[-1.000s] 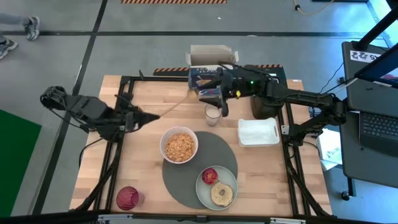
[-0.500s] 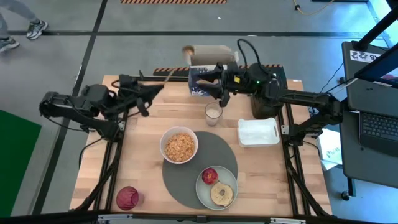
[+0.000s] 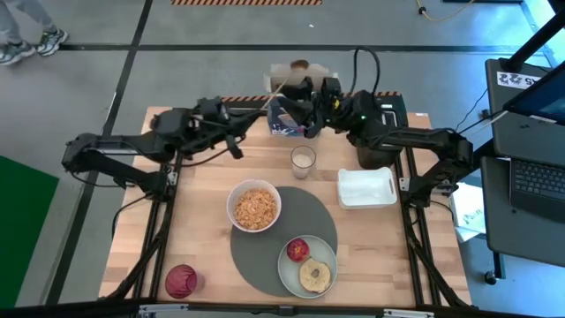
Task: Arrange a breakfast setting
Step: Put the gold spoon on the gray mat to the right of the white bowl
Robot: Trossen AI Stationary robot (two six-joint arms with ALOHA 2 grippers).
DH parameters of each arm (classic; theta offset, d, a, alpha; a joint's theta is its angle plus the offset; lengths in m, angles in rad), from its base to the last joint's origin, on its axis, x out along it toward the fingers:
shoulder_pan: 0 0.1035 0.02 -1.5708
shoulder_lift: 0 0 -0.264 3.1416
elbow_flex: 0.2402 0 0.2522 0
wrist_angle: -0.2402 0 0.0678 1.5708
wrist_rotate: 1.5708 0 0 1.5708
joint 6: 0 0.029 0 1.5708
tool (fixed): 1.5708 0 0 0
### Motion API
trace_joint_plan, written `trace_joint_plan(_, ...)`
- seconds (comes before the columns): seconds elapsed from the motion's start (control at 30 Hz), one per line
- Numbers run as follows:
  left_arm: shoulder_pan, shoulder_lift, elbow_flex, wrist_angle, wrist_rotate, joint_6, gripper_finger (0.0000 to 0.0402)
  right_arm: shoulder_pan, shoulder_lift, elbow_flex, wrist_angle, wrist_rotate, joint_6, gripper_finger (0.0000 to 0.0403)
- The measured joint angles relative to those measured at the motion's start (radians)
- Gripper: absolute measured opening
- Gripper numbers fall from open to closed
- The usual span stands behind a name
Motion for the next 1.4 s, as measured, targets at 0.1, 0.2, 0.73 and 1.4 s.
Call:
trace_joint_plan(0.1,0.007,0.031,0.000,0.075,0.010,0.000,0.0000,-0.001,0.000,0.024,-0.023,0.000,-0.035,0.0230)
trace_joint_plan(0.2,0.019,0.043,0.000,0.123,0.011,0.000,0.0000,-0.008,0.000,0.039,-0.030,-0.003,-0.041,0.0209)
trace_joint_plan(0.73,0.046,0.050,0.000,0.113,0.100,-0.008,0.0000,-0.014,0.000,0.039,-0.074,-0.006,-0.057,0.0047)
trace_joint_plan(1.4,0.065,0.050,0.000,0.058,0.123,0.047,0.0031,-0.016,0.000,0.039,-0.074,-0.041,-0.102,0.0016)
